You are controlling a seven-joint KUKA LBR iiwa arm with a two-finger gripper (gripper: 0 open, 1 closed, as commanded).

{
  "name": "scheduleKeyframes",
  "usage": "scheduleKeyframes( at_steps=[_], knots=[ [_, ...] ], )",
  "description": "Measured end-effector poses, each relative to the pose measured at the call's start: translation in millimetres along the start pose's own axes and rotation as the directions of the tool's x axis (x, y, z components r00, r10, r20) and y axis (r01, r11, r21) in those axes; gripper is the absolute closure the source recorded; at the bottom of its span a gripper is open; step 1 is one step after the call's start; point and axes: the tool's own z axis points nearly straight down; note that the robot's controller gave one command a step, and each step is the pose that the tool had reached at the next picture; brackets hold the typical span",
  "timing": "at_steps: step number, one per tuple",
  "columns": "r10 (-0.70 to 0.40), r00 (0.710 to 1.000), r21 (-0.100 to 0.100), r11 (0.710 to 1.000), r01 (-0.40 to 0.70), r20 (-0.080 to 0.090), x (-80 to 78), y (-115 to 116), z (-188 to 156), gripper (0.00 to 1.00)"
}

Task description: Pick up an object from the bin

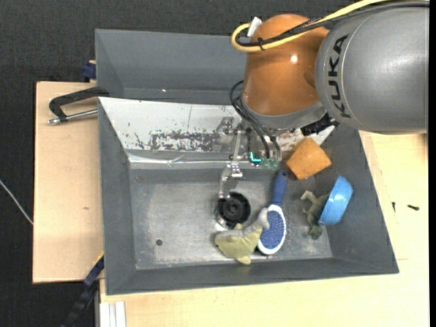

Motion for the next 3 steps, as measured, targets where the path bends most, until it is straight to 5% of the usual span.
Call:
scheduleKeyframes(
  at_steps=[1, 2, 3],
  knots=[
    [0.081, 0.997, 0.001, 0.997, -0.081, -0.002, 32.0, -43, 129, 0.0],
    [0.079, 0.997, -0.002, 0.997, -0.079, 0.007, 29.1, -41, 124, 1.0],
    [-0.001, 1.0, -0.001, 1.0, 0.001, 0.02, 24.4, -32, 1, 1.0]
  ],
)
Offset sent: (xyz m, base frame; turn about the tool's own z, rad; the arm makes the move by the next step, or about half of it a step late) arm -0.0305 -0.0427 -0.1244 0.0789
